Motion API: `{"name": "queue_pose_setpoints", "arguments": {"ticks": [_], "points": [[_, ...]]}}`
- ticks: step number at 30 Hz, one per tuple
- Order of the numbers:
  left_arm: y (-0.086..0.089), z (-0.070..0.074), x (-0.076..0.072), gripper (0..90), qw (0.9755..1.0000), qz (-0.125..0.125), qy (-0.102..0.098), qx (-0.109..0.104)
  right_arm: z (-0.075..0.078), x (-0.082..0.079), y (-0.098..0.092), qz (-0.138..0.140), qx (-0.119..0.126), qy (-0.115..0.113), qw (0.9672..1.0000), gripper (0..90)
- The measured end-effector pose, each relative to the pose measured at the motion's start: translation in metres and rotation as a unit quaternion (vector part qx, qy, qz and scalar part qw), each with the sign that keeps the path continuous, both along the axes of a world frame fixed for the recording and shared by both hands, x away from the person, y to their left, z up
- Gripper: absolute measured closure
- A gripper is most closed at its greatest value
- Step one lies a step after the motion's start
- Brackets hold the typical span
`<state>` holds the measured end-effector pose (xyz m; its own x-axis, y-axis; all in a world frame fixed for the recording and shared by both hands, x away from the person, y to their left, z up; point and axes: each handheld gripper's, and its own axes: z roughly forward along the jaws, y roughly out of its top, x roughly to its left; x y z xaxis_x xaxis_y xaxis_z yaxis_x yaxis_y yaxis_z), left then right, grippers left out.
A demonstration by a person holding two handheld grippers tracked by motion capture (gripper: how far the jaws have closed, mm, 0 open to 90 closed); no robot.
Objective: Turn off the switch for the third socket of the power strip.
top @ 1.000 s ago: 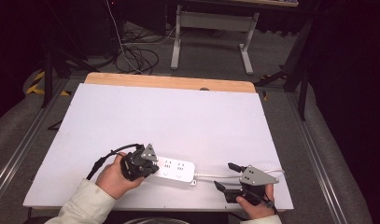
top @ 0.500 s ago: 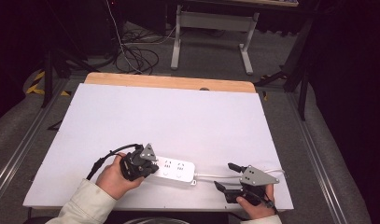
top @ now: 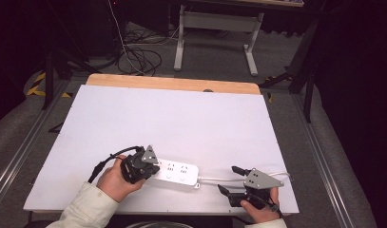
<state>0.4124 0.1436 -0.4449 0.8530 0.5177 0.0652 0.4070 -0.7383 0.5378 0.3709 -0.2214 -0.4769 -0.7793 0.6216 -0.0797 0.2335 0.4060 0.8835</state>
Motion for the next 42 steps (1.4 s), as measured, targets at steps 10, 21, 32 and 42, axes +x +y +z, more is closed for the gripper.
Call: {"name": "queue_pose_setpoints", "arguments": {"ticks": [10,21,32,42], "points": [[-0.001,-0.002,-0.003,90.0,0.9999,0.002,-0.01,-0.002,0.0,0.0,0.0,0.0,-0.002,0.0,1.0,20.6],[0.0,-0.004,-0.004,90.0,0.9999,0.006,-0.006,-0.011,0.0,0.0,0.001,-0.002,0.0,0.001,1.0,20.6],[0.006,0.014,-0.008,90.0,0.9984,0.017,-0.041,-0.035,0.0,0.001,0.0,-0.004,0.003,0.001,1.0,20.6],[0.01,0.026,-0.012,90.0,0.9981,0.011,-0.033,-0.051,0.0,0.0,0.0,-0.003,0.0,0.001,1.0,20.6]]}}
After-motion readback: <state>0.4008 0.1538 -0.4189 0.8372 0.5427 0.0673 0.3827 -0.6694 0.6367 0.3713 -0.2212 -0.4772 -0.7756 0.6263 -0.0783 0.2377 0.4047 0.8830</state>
